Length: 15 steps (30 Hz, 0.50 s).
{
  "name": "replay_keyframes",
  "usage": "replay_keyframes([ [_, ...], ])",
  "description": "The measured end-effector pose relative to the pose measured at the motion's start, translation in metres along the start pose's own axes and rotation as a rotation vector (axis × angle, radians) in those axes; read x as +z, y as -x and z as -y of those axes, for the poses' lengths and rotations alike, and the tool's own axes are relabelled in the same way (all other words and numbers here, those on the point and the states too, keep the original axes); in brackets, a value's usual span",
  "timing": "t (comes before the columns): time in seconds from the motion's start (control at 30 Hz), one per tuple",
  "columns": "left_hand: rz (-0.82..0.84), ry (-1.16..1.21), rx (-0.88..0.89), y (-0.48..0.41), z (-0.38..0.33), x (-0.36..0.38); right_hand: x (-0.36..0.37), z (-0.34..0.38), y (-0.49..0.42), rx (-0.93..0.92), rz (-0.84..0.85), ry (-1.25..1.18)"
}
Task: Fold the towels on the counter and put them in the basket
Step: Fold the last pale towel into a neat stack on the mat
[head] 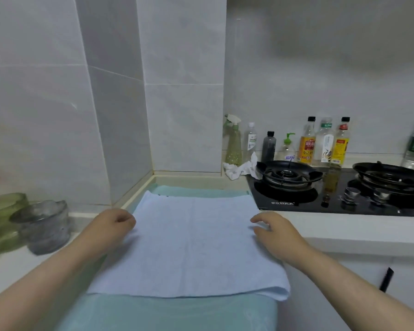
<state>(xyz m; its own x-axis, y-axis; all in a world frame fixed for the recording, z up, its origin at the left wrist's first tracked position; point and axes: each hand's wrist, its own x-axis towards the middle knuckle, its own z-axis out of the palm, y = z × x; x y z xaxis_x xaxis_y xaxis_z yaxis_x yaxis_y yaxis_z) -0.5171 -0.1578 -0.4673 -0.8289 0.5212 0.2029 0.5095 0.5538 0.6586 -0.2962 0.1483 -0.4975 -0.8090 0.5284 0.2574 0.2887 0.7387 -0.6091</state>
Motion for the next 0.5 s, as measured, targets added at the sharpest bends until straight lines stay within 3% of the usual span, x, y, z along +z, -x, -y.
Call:
replay_keyframes([
  [0.17,0.065,-0.223,-0.11,0.06,0.003,-0.015,-0.004,0.002,0.05,0.081,0.001,-0.079],
  [0.27,0.103,-0.209,-0.253,0.078,-0.002,-0.018,-0.005,0.004,0.078,0.192,-0.006,-0.255],
  [0.37,0.156,-0.252,-0.382,0.089,-0.011,-0.021,-0.003,0.004,0.106,0.288,0.099,-0.491],
  [0.5,0.187,-0.172,-0.49,0.095,-0.025,-0.019,0.002,0.011,0.129,0.275,0.139,-0.501],
])
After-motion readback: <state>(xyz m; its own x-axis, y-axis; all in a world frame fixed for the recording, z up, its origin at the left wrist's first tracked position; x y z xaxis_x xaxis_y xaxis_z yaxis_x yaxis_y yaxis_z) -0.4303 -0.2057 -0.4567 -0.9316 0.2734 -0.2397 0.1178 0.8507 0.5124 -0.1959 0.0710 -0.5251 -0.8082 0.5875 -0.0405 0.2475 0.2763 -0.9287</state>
